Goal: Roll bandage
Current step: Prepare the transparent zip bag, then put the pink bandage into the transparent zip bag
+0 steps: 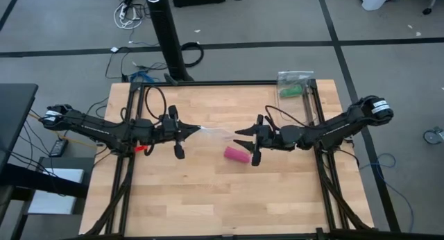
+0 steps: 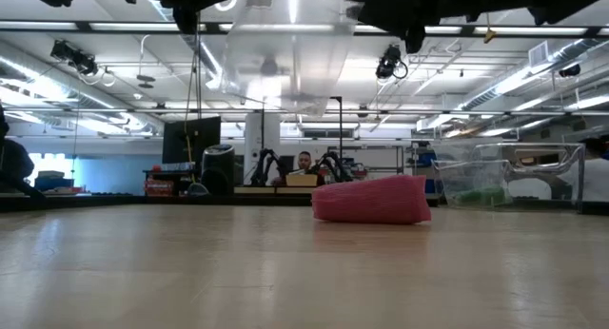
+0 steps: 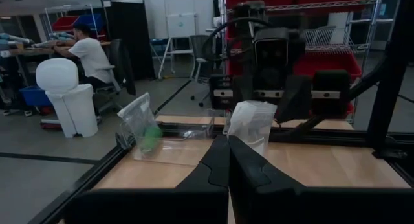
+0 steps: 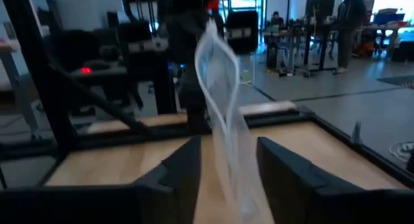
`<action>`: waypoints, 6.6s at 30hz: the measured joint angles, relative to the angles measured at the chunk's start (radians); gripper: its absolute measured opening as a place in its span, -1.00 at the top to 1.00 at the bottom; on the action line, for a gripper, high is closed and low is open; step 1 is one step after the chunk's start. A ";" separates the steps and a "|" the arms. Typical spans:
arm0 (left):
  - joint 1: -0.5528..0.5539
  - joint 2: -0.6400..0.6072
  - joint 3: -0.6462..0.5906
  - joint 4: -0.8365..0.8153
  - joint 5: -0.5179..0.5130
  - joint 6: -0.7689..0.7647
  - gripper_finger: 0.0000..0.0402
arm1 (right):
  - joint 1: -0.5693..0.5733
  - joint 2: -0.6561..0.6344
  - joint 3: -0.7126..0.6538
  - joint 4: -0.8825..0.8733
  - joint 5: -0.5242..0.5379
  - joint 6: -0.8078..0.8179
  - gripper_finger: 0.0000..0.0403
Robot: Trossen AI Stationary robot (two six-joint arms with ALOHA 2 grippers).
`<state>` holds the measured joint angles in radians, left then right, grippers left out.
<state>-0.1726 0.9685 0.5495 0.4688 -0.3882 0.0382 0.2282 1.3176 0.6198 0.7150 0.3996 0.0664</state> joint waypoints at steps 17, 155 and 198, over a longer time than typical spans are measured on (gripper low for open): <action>0.000 0.009 0.000 -0.026 0.056 -0.041 0.95 | -0.008 0.109 0.019 0.156 0.000 -0.109 0.98; 0.065 0.314 0.147 -0.202 -0.112 0.273 0.99 | -0.157 0.087 0.281 -0.791 -0.204 -0.072 0.11; 0.026 0.314 0.026 -0.098 -0.317 0.324 0.99 | 0.056 0.426 0.287 -0.932 -0.028 0.357 0.13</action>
<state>-0.1471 1.2827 0.5755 0.3710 -0.7048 0.3624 0.2844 1.7436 0.9067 -0.2172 0.3715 0.4238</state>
